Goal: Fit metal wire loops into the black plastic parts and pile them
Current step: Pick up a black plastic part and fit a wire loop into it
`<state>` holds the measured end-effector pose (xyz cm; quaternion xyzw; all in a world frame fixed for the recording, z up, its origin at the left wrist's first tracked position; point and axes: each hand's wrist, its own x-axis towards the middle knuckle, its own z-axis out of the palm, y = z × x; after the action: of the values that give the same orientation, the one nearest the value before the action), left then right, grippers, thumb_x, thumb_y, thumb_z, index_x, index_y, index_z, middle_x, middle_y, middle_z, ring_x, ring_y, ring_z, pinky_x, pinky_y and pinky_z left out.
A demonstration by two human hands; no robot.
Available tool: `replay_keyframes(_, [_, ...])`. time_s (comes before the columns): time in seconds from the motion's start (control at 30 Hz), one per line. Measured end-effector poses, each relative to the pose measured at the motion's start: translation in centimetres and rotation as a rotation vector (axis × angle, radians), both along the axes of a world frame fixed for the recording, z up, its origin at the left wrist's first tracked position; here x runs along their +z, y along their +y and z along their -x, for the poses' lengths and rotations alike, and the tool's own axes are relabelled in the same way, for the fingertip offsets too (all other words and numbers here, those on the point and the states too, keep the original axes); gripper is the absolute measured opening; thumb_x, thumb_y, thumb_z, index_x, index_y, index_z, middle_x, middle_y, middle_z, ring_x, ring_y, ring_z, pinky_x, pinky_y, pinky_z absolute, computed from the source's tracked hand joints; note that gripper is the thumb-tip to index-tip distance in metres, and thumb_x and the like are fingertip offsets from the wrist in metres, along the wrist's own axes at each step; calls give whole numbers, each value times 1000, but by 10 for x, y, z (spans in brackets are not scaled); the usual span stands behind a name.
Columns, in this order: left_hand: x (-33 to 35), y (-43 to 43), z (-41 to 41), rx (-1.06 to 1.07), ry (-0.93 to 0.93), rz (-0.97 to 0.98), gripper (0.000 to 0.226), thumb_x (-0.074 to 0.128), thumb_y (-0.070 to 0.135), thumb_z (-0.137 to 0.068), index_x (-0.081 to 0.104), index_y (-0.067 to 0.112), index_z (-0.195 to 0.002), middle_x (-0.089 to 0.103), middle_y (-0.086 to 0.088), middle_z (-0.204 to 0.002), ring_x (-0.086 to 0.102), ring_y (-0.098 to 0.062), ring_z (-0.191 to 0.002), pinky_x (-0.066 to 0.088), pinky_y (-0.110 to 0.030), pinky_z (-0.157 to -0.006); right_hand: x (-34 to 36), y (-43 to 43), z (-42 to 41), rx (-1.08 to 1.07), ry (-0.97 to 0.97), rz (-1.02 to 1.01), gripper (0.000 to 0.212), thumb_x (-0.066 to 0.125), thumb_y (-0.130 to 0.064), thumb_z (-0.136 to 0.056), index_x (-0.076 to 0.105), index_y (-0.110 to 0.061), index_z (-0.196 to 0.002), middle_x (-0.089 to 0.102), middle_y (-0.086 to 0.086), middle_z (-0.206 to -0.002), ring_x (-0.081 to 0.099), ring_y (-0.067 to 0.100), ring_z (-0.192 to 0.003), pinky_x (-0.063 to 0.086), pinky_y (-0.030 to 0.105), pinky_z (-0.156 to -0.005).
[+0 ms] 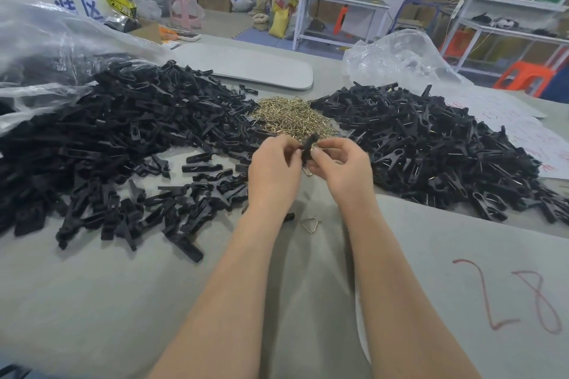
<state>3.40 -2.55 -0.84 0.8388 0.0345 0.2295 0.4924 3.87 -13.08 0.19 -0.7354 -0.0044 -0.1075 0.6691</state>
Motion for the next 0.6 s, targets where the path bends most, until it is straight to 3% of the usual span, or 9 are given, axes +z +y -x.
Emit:
replay_keyframes(0.07, [1, -2, 0, -22, 4, 17, 7, 58, 14, -89, 62, 17, -94, 66, -2, -94, 61, -21, -89, 49, -38, -84, -2, 1, 0, -25, -43, 60, 12, 64, 0, -85, 62, -11, -88, 65, 7, -82, 68, 29, -81, 56, 38, -81])
replay_keyframes(0.17, [3, -4, 2, -68, -1, 74, 5, 60, 19, -89, 59, 22, -85, 67, 3, -86, 64, -17, -86, 51, -35, -83, -5, 1, 0, -56, -129, 137, 13, 66, -2, -83, 65, -13, -89, 65, -8, -78, 66, 5, -74, 53, 17, -72])
replay_keyframes(0.23, [4, -3, 3, -94, -9, 75, 10, 59, 23, -91, 58, 24, -81, 64, 9, -79, 64, -15, -83, 50, -31, -81, -6, 2, 0, -70, -151, 161, 11, 67, -3, -83, 67, -11, -91, 65, -10, -77, 62, -5, -66, 49, 10, -66])
replay_keyframes(0.4, [2, 1, 0, -97, -6, 181, 14, 62, 16, -89, 52, 24, -83, 59, 13, -78, 61, -12, -80, 48, -22, -74, -2, 2, 1, 28, -137, 181, 20, 62, 3, -84, 66, -4, -103, 66, 1, -87, 64, 3, -77, 51, 15, -75])
replay_keyframes(0.5, [3, 2, 0, -115, 11, 302, 16, 63, 15, -89, 52, 22, -97, 59, 10, -83, 59, -10, -82, 47, -19, -75, 1, -1, 2, 65, -136, 155, 25, 62, 3, -85, 64, -4, -109, 63, -7, -88, 60, -11, -74, 46, 6, -71])
replay_keyframes(0.6, [6, 3, 0, -189, 23, 339, 15, 60, 11, -91, 61, 17, -104, 63, 6, -87, 61, -13, -89, 48, -22, -83, 2, -6, 3, 87, -135, 117, 26, 63, 2, -86, 64, -3, -111, 66, 4, -96, 62, 4, -84, 50, 14, -81])
